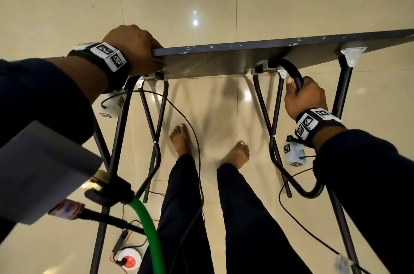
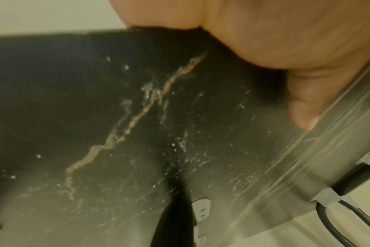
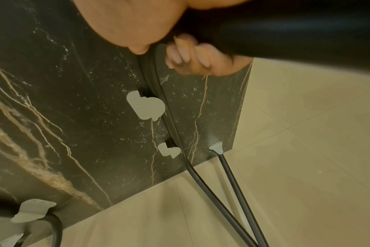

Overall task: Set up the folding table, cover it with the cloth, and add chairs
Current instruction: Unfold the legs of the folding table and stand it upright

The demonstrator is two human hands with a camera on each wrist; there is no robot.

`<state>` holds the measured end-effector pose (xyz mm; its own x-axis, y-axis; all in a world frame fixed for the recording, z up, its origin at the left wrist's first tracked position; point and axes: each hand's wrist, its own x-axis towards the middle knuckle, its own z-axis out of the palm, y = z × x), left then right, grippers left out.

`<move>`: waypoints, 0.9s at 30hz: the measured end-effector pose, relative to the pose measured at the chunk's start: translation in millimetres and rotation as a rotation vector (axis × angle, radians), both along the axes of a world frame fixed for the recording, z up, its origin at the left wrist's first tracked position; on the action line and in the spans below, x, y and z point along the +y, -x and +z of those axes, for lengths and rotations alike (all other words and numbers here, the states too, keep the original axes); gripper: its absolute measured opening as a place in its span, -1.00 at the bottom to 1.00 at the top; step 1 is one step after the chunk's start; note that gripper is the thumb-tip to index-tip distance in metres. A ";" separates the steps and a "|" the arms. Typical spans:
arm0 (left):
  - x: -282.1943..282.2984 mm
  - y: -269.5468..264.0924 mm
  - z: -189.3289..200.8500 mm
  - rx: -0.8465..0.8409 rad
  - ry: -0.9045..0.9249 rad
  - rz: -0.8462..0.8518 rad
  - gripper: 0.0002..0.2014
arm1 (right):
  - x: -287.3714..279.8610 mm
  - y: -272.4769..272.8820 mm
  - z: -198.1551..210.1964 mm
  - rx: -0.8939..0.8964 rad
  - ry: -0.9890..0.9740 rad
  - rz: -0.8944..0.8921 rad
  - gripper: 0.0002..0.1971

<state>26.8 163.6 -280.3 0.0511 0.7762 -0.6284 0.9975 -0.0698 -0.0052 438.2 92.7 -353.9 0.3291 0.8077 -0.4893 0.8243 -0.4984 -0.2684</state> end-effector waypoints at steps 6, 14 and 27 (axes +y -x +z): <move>-12.8 -1.5 2.5 -0.001 0.009 -0.026 -0.62 | -16.5 0.7 2.4 0.025 0.011 -0.014 -0.63; -3.7 -2.3 1.0 0.036 0.009 -0.014 -0.63 | -17.9 2.1 -2.8 0.042 0.006 -0.034 -0.61; 10.4 -3.2 0.4 0.077 0.018 -0.002 -0.62 | 0.1 -3.3 -1.5 0.175 0.066 0.012 -0.50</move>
